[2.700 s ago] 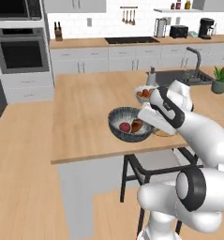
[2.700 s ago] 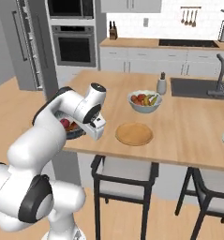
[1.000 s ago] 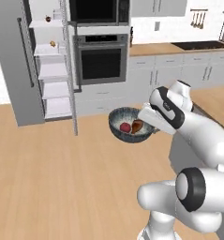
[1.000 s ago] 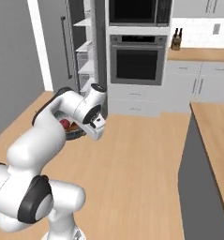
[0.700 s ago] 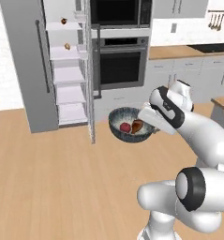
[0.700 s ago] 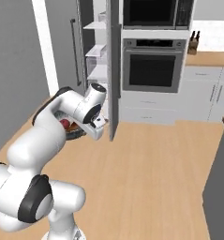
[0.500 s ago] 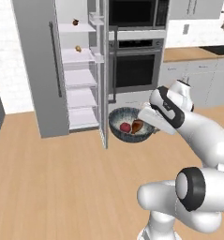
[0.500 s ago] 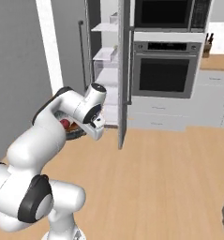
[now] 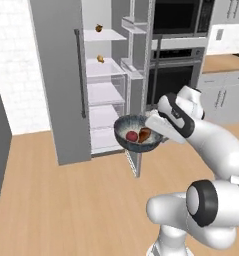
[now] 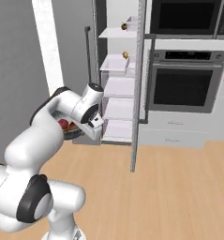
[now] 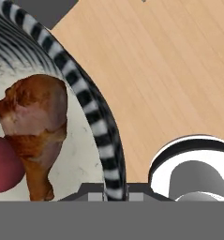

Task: Pick the chicken drumstick and tomato from their plates and place them in the bowl. Then put the bowl in the fridge.

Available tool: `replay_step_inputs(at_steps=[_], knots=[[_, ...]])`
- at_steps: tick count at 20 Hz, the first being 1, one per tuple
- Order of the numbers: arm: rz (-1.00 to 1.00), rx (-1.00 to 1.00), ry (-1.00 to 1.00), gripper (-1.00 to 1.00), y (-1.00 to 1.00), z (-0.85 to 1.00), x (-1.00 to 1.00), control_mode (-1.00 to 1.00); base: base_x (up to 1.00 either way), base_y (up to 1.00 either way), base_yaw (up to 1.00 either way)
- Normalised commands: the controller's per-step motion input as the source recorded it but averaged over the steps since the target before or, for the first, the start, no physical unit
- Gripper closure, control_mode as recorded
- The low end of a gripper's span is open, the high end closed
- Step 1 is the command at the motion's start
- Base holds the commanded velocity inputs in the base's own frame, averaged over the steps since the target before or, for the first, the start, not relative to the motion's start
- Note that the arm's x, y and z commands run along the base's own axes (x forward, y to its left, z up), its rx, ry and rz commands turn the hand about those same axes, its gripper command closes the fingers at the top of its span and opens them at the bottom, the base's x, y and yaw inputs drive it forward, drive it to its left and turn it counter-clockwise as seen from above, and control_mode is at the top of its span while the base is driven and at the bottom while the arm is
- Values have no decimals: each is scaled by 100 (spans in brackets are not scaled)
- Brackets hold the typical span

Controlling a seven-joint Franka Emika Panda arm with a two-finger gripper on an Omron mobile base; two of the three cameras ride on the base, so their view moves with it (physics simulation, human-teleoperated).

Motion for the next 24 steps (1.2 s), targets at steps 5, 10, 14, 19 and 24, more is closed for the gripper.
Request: replay_step_inputs(at_steps=[5, 10, 14, 19, 24], knots=[[0, 0, 0, 100, 0, 0, 0, 100, 100, 31, -15], [0, 0, 0, 100, 0, 0, 0, 100, 100, 55, -16], [0, 0, 0, 100, 0, 0, 0, 100, 100, 68, -15], [0, 0, 0, 100, 0, 0, 0, 100, 100, 22, -8], [0, 0, 0, 100, 0, 0, 0, 100, 86, 2, 0]])
